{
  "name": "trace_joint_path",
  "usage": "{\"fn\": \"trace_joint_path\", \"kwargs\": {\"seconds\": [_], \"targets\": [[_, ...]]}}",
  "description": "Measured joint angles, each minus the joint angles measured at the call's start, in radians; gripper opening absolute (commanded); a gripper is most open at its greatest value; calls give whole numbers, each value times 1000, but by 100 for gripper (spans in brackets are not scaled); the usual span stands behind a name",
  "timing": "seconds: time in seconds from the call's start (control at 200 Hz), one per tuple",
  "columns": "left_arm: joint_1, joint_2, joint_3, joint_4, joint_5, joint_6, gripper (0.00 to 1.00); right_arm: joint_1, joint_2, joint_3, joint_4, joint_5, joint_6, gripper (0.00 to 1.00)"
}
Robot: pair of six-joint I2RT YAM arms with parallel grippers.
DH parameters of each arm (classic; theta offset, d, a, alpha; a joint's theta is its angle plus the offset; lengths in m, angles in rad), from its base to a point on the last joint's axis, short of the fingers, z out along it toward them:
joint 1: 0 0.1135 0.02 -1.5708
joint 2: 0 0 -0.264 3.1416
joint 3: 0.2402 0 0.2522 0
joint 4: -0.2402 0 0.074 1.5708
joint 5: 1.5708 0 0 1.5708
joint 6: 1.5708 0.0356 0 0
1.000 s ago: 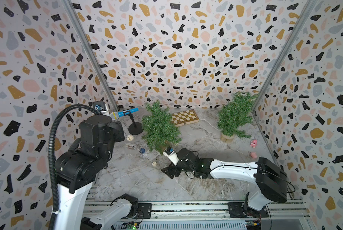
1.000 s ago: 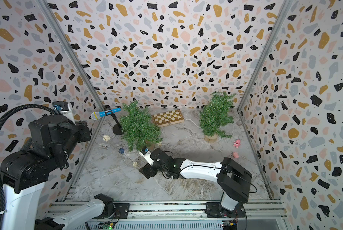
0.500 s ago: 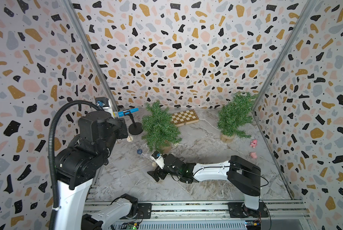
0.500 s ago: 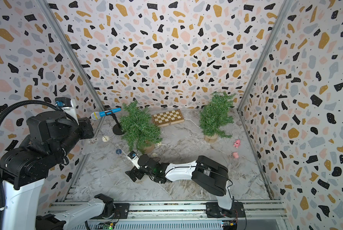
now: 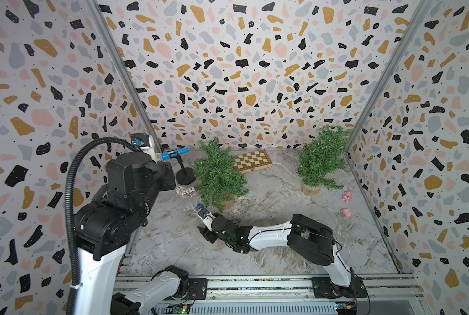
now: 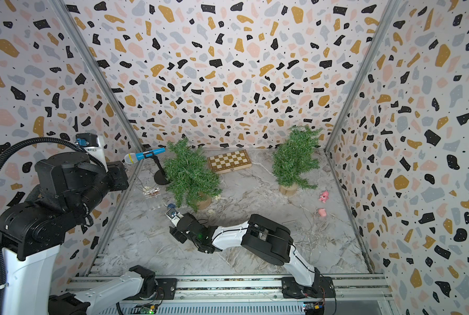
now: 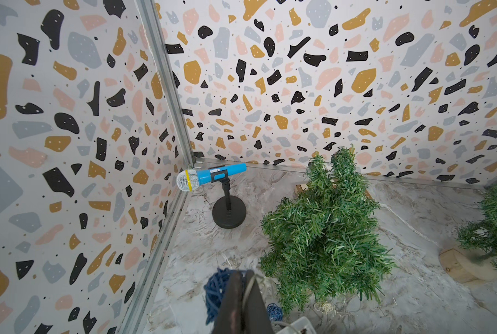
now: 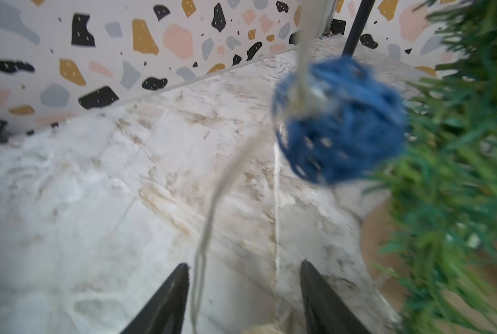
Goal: Wrap string light around the christmas tree
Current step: Pick up the light string from the center of the board.
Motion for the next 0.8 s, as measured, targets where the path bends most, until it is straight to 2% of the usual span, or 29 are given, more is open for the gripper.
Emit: {"fn": "trace_joint_path", "kwargs": {"seconds": [0.07,0.22,0.36,0.521,0.556,0.611,0.706,0.801], "targets": [[0,-5,0,2,1,0,0,1,-51,-74,9,-2,1,59],[0,-18,-21,20,24,0,0,7,-128,-156,38,-9,20,85],[0,-18,-24,27,46,0,0,6,-127,-145,58,-10,21,88],[0,-17,-24,29,52,0,0,6,-31,-25,61,-35,4,87],[0,-17,-24,29,53,0,0,6,-4,6,59,-39,-1,83],[0,-17,-27,31,53,0,0,6,38,55,50,-39,-6,69],[0,-18,-43,35,52,1,0,3,91,121,11,-19,0,32],[0,-25,-81,45,52,2,0,-6,69,76,8,0,14,7]]}}
